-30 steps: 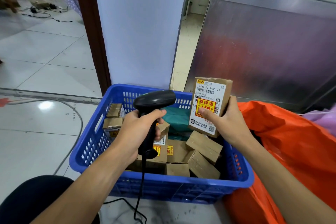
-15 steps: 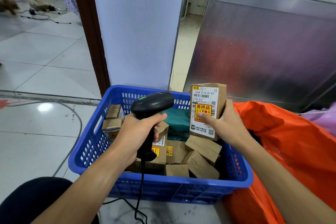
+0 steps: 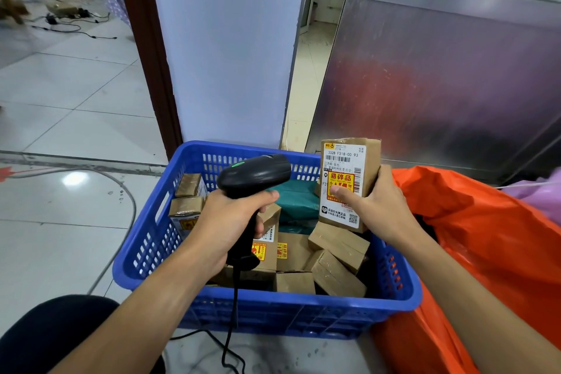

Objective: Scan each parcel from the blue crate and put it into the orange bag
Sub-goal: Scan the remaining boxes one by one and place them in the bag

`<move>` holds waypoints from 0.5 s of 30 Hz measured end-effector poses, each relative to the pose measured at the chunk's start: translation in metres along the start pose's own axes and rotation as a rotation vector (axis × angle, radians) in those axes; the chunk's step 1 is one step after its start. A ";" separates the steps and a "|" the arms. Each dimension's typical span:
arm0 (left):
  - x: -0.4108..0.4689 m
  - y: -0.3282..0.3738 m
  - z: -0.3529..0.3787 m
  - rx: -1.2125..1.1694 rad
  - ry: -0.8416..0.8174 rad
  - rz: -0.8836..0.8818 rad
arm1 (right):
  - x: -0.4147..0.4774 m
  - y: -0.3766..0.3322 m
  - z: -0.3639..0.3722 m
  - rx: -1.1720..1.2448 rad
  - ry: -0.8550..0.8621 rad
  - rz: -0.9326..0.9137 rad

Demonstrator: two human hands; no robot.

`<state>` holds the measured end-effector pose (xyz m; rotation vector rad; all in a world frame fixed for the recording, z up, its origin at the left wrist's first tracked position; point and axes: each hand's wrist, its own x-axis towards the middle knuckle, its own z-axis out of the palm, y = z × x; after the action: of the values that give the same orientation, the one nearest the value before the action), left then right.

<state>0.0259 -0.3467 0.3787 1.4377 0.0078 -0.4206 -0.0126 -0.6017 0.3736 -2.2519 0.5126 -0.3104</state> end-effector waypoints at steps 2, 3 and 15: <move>0.000 0.000 0.000 0.014 -0.006 0.005 | 0.000 0.000 0.000 -0.006 0.002 -0.001; 0.000 0.000 0.001 0.021 -0.008 0.007 | 0.000 0.000 -0.001 -0.011 0.004 -0.002; 0.000 0.000 0.000 0.068 -0.024 -0.010 | 0.000 0.001 -0.001 -0.035 -0.004 -0.002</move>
<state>0.0257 -0.3469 0.3783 1.4998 -0.0181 -0.4501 -0.0129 -0.6025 0.3737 -2.2871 0.5172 -0.3006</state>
